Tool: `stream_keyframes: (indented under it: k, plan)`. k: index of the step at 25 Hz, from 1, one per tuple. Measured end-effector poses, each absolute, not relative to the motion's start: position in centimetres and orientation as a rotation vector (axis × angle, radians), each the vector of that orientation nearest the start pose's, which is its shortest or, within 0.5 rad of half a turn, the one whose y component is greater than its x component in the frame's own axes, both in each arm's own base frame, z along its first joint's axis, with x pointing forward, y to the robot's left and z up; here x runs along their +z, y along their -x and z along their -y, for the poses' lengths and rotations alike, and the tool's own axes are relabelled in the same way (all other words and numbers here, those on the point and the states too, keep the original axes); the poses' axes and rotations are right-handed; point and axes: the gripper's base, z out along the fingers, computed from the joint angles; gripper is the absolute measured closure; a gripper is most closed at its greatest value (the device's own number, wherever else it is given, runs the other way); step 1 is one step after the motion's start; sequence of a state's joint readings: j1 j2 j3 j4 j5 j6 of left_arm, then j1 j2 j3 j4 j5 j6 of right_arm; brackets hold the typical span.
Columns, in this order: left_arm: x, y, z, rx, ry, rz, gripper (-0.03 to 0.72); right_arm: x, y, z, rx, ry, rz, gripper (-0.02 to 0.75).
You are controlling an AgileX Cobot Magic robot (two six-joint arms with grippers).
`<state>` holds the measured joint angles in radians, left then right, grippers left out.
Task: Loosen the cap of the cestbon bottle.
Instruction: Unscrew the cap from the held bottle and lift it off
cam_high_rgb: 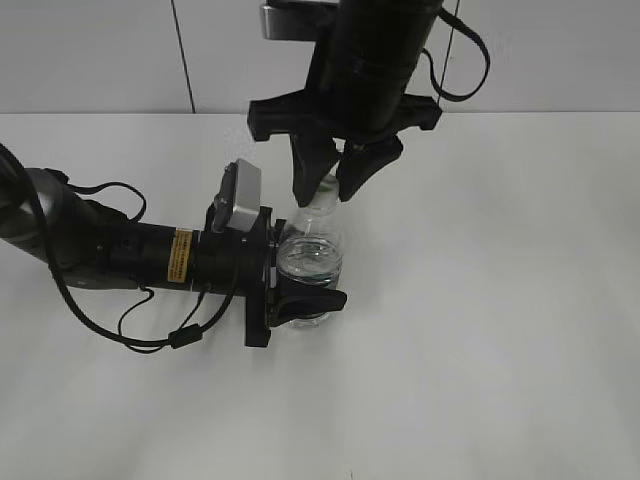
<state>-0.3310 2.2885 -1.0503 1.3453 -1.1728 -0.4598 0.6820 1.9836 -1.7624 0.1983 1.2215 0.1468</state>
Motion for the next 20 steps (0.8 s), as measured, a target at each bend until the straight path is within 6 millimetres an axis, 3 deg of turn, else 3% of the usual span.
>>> stream_keyframes:
  k: [10, 20]
  plan:
    - [6.55, -32.17, 19.71, -1.066, -1.361, -1.454, 0.281, 26.72, -31.52, -27.76, 0.318, 1.514, -2.513, 0.435]
    - [6.53, -32.11, 19.70, -1.064, -1.375, -1.446, 0.281, 26.72, -31.53, -27.74, 0.239, 2.026, -2.071, 0.435]
